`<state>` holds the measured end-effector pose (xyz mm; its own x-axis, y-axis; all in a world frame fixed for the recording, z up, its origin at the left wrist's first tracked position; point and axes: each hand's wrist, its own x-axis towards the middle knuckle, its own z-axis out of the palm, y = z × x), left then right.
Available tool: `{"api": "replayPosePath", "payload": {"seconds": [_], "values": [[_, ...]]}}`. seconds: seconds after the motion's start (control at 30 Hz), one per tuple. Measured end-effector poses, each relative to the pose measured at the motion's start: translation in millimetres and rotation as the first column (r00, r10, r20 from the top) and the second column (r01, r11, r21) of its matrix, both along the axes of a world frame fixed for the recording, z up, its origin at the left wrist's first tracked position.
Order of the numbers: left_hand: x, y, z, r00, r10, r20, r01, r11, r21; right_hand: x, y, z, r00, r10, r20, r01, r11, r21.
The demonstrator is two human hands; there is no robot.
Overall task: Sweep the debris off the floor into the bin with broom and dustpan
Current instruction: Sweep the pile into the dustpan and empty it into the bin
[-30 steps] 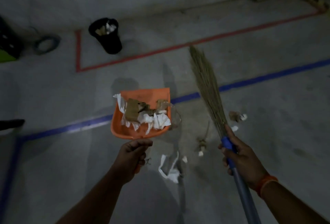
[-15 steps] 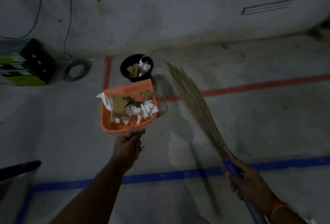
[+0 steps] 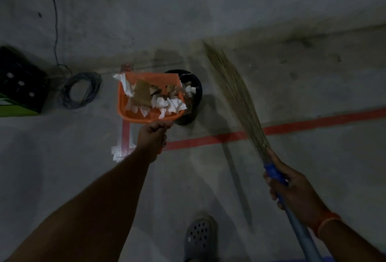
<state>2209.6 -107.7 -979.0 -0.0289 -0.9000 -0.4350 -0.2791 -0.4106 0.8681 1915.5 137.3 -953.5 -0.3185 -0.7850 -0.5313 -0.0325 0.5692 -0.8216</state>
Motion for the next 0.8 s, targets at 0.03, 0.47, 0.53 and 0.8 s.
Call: {"api": "replayPosePath", "payload": {"seconds": [0.03, 0.47, 0.53, 0.8], "values": [[1, -19, -9, 0.999, -0.010, 0.038, 0.011, 1.000, -0.007, 4, -13, -6, 1.000, -0.005, 0.001, 0.005, 1.000, 0.000], [-4, -100, -59, 0.678, -0.162, 0.717, 0.355, 0.927, -0.126, 15, -65, -25, 0.994, -0.081, 0.070, 0.073, 0.991, 0.111], [-2, -94, -61, 0.654, -0.171, 0.737, 0.362, 0.926, -0.105, 17, -63, -28, 0.994, -0.078, 0.078, 0.069, 0.992, 0.106], [-4, -82, -44, 0.643, -0.152, 0.750, 0.307, 0.949, -0.072, 15, -55, -33, 0.997, -0.019, 0.068, 0.014, 0.997, 0.078]]}}
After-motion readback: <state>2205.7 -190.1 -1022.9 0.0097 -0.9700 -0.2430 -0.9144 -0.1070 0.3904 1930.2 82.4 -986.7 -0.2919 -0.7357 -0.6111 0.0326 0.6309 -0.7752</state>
